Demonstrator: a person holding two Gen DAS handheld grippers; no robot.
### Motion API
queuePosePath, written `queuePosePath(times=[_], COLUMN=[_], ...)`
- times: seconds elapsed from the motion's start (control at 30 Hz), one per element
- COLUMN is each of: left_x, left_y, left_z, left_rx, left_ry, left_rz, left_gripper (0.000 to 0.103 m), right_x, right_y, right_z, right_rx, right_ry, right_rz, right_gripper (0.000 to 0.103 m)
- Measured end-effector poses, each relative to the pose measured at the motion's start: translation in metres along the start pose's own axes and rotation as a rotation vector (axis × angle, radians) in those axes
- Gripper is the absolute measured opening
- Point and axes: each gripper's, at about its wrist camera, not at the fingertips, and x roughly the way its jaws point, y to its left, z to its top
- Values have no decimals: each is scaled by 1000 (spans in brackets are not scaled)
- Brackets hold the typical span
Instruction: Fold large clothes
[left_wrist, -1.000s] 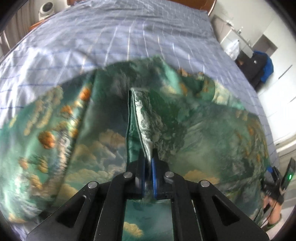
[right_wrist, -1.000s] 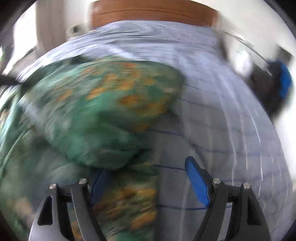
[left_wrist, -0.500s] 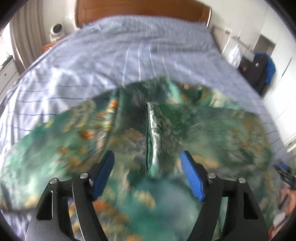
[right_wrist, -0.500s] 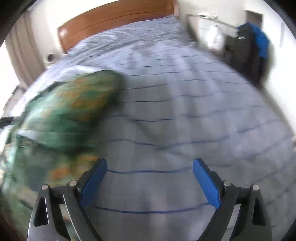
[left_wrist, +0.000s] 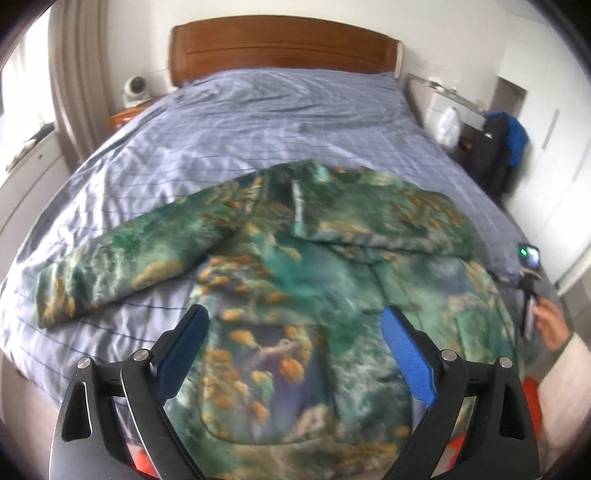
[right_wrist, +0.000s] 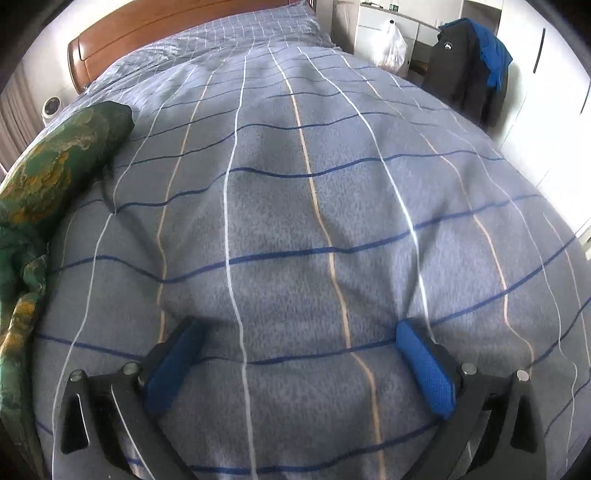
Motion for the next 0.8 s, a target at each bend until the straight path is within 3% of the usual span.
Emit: queuePosePath(times=[0.3,0.43,0.63,0.8], left_x=[-11,2,13,16], left_y=[-40,-43,-40,-25], left_z=[-7,-18,-22,-34], left_rx=[161,158,138,36], left_ry=[-87,-35,35,49], left_rz=[-204,-278,-281,-219], left_gripper=[95,95,95,95], right_x=[-5,-4,-5,-5], right_y=[2,1,1,1], right_z=[-4,-3,-3,-3], right_rx=[-1,-2,-1,0], right_ry=[-1,-1,-1,0], right_rz=[-3,-4,-3,-2], right_gripper=[103,103,103,103])
